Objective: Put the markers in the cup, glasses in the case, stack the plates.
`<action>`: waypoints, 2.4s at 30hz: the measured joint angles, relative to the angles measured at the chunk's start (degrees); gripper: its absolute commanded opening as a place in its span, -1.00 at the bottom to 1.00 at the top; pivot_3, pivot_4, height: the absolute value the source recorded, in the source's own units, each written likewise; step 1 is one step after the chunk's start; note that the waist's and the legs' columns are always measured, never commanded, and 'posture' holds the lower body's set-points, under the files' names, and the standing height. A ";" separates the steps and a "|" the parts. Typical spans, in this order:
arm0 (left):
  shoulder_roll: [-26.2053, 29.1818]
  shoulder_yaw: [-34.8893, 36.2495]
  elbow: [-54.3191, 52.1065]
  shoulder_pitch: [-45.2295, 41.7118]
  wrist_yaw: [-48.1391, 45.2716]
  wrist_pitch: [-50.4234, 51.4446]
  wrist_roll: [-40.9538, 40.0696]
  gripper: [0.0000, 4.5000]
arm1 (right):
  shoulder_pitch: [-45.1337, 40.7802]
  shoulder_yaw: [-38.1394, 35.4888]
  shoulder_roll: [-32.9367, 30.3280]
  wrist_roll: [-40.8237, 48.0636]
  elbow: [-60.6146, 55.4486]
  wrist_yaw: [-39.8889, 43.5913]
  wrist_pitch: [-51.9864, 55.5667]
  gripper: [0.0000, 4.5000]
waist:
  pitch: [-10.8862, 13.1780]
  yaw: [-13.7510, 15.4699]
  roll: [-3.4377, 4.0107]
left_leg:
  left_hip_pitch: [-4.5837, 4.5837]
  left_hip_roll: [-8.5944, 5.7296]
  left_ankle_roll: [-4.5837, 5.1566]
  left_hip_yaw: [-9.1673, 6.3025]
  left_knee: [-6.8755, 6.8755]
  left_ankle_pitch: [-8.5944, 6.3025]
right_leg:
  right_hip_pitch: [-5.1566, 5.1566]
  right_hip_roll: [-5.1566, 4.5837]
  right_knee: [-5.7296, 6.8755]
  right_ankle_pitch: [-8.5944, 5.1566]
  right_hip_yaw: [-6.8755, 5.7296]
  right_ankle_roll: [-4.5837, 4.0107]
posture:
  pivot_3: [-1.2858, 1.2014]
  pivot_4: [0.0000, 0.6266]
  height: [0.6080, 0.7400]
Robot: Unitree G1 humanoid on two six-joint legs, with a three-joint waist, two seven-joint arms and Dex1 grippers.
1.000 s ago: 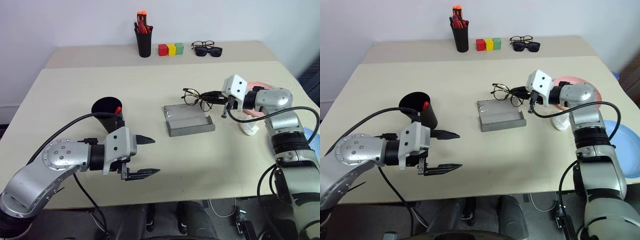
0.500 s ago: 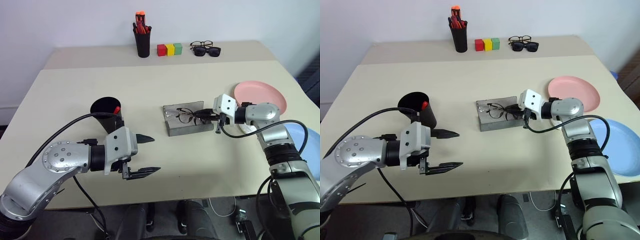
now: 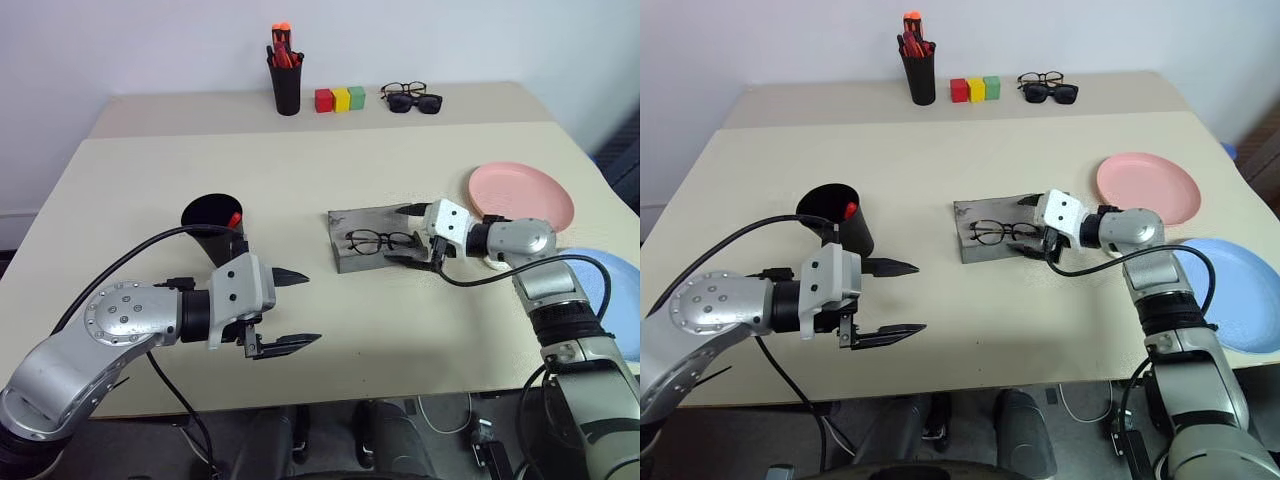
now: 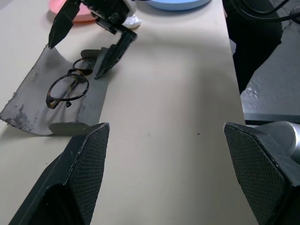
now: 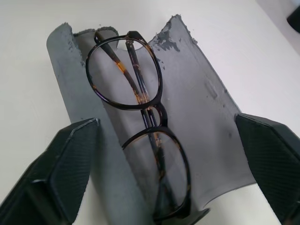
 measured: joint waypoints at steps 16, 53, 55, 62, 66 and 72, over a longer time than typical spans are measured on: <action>-10.22 -8.84 18.85 -22.17 2.80 -2.52 10.02 0.78 | 8.78 -8.53 -0.74 4.70 -18.96 -13.54 11.47 0.98 | 0.02 1.34 -0.09 | 0.02 0.01 0.00 0.01 0.17 0.05 | 0.07 0.04 0.06 0.01 -0.02 0.02 | 0.03 -0.52 1.00; -37.36 -23.45 116.64 -78.93 -1.99 -61.60 54.16 -0.97 | 6.78 1.37 3.14 -4.81 -12.63 -18.46 2.26 1.00 | 0.25 2.65 -0.49 | -0.90 0.03 0.69 0.21 1.20 -0.11 | -0.68 0.09 0.73 0.23 -0.04 0.60 | 0.03 -0.52 1.00; -37.76 -23.62 117.42 -78.93 -1.80 -62.54 55.28 -0.97 | 6.43 1.43 3.16 -4.92 -12.04 -18.59 1.88 1.00 | 0.25 2.63 -0.49 | -0.93 0.03 0.72 0.21 1.23 -0.13 | -0.67 0.08 0.73 0.23 -0.04 0.61 | 0.03 -0.52 1.00; -39.60 -24.72 120.08 -78.99 -1.05 -63.88 59.51 -0.97 | 6.54 -0.99 2.62 -3.78 -12.91 -19.08 3.61 1.00 | 0.25 2.55 -0.50 | -0.96 0.03 0.74 0.23 1.25 -0.14 | -0.69 0.08 0.75 0.26 -0.04 0.65 | 0.03 -0.52 1.00; -40.30 -24.82 121.69 -79.15 -0.08 -63.43 61.34 -0.97 | 8.52 -3.37 -0.05 -2.45 -18.18 -18.69 5.46 1.00 | 0.26 2.60 -0.51 | -0.99 0.03 0.78 0.23 1.25 -0.16 | -0.71 0.08 0.75 0.26 -0.05 0.65 | 0.03 -0.52 1.00; -41.06 -24.50 122.06 -80.71 0.30 -63.43 61.97 -0.97 | 12.07 -3.17 -0.87 -0.23 -24.91 -16.13 9.70 1.00 | 0.28 2.56 -0.54 | -1.02 0.03 0.80 0.23 1.28 -0.18 | -0.73 0.06 0.75 0.27 -0.05 0.67 | 0.03 -0.52 1.00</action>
